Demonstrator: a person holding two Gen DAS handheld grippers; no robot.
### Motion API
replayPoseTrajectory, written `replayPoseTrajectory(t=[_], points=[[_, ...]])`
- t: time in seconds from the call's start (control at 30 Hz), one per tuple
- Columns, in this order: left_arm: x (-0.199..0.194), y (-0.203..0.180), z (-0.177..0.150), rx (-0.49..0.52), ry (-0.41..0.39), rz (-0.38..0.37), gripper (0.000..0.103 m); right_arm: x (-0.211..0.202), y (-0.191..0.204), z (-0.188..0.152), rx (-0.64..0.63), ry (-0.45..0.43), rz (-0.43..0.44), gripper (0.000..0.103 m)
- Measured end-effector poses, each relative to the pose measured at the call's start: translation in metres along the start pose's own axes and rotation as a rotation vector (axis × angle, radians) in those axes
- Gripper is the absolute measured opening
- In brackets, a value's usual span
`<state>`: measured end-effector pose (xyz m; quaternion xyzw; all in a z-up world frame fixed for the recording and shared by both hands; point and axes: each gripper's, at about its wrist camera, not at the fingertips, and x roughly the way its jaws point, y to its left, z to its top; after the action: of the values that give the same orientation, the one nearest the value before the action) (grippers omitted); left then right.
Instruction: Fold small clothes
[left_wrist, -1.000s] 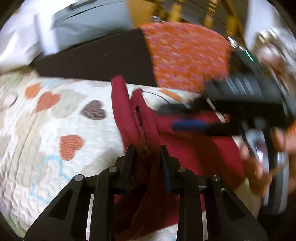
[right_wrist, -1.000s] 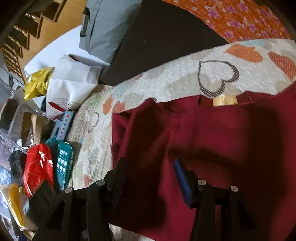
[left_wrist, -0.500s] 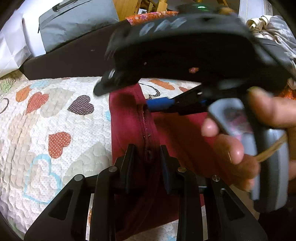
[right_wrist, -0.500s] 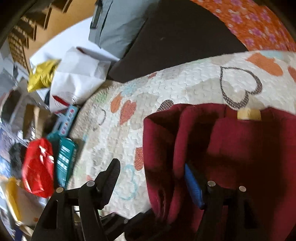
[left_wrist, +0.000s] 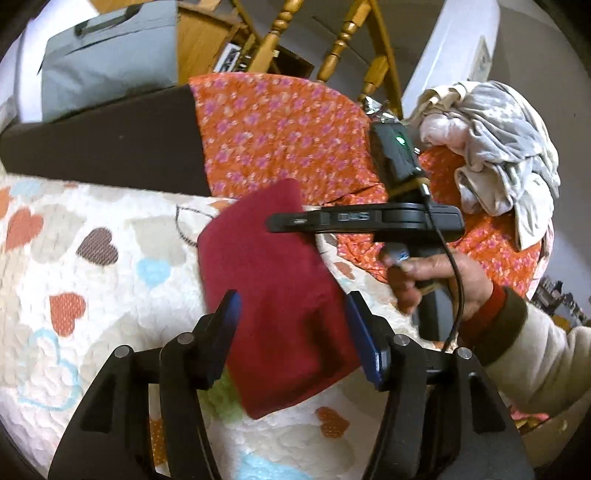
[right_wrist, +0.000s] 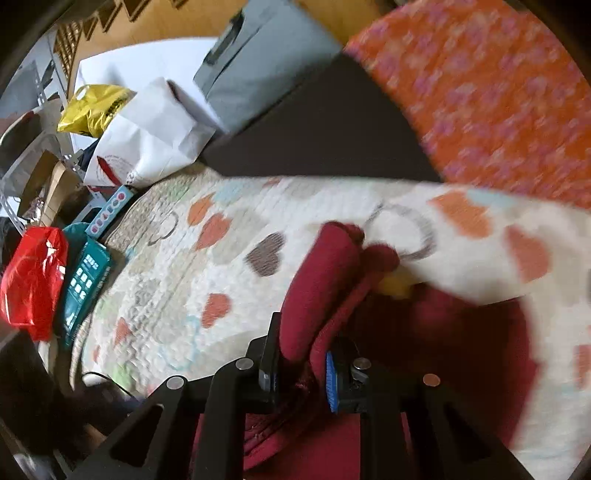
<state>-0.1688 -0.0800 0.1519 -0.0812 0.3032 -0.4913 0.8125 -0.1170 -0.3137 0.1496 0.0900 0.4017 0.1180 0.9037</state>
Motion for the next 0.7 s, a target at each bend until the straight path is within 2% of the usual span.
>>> replayPoseTrajectory(t=[0.1, 0.17, 0.23, 0.3, 0.43, 0.5, 0.6, 0.63, 0.7], points=[[0.01, -0.005, 0.004, -0.001, 0.016, -0.008, 0.058, -0.034, -0.032, -0.001, -0.013, -0.015, -0.063, 0.017], [0.031, -0.008, 0.005, 0.003, 0.061, 0.021, 0.058, -0.044, -0.052, -0.006, -0.036, -0.003, -0.14, 0.017], [0.051, -0.017, 0.002, 0.031, 0.114, 0.043, 0.058, -0.039, -0.067, -0.017, -0.104, 0.035, -0.286, 0.017], [0.072, -0.025, -0.003, 0.066, 0.162, 0.05, 0.058, -0.026, -0.087, -0.029, -0.094, 0.08, -0.353, 0.017], [0.114, -0.04, -0.009, 0.105, 0.255, 0.062, 0.058, -0.002, -0.129, -0.045, 0.064, 0.149, -0.265, 0.018], [0.126, -0.043, -0.016, 0.126, 0.3, 0.077, 0.058, -0.006, -0.137, -0.048, 0.096, 0.154, -0.256, 0.023], [0.141, -0.04, -0.027, 0.124, 0.34, 0.099, 0.058, -0.041, -0.134, -0.041, 0.109, 0.063, -0.328, 0.027], [0.144, -0.04, -0.029, 0.12, 0.345, 0.105, 0.058, -0.054, -0.13, -0.038, 0.107, 0.016, -0.32, 0.027], [0.15, -0.041, -0.032, 0.111, 0.347, 0.117, 0.058, -0.067, -0.117, -0.033, 0.092, -0.036, -0.246, 0.027]])
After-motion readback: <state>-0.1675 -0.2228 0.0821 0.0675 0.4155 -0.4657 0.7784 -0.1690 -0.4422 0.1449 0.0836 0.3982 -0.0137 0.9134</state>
